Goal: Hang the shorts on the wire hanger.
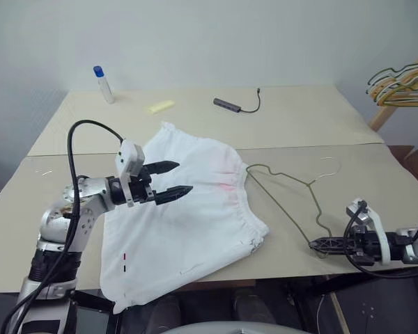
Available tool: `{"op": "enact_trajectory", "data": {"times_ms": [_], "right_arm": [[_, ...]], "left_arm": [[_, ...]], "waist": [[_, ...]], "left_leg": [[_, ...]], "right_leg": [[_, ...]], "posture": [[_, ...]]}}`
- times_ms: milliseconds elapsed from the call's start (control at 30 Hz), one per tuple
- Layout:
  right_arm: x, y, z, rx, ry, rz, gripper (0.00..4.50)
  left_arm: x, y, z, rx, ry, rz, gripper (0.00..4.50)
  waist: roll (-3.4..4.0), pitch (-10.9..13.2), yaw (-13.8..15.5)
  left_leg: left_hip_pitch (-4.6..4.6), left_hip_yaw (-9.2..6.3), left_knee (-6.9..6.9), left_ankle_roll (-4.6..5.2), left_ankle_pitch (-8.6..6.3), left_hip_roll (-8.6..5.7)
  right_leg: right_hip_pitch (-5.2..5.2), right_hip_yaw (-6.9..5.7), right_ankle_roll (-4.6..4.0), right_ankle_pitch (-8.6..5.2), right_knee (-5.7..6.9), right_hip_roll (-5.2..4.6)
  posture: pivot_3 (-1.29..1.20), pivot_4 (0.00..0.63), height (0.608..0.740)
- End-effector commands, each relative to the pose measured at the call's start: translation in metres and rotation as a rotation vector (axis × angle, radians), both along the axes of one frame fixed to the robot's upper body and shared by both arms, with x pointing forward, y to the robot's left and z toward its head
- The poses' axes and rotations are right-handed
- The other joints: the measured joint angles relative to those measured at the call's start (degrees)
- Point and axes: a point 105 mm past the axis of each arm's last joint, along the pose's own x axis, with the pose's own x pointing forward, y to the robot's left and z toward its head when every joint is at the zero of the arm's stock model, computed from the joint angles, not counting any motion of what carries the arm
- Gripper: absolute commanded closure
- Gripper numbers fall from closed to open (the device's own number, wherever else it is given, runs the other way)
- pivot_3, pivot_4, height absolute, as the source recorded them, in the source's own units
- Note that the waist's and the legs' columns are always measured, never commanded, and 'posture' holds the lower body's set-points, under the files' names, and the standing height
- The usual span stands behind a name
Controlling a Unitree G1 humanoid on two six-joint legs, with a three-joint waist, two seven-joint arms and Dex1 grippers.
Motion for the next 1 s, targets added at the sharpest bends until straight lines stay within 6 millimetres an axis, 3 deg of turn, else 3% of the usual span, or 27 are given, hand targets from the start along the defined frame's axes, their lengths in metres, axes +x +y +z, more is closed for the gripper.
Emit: {"op": "enact_trajectory", "data": {"times_ms": [33,367,1000], "right_arm": [[0.005,-0.001,0.009,0.014,-0.047,0.011,4.50],[0.007,-0.011,0.004,0.000,-0.051,-0.045,4.50],[-0.010,0.012,0.005,0.076,-0.073,0.116,4.50]], "left_arm": [[-0.002,-0.003,0.009,-0.005,-0.045,-0.013,0.03],[-0.001,-0.006,0.002,0.003,-0.029,-0.010,0.03],[-0.002,-0.003,-0.001,0.017,-0.026,0.017,0.03]], "waist": [[0.00,0.0,0.0],[0.00,0.0,0.1],[0.00,0.0,0.2]], "left_leg": [[-0.01,0.00,0.00,0.00,0.00,0.00],[0.00,0.00,0.01,0.00,0.00,-0.01],[0.00,-0.01,0.02,0.00,0.00,-0.01]], "right_leg": [[0.00,0.00,0.00,0.00,-0.01,0.00],[0.01,0.00,-0.02,0.02,0.01,-0.01],[0.01,-0.01,-0.06,0.04,0.02,-0.01]], "posture": [[-0.09,0.000,0.740],[-0.10,0.000,0.740],[-0.08,0.000,0.740]]}}
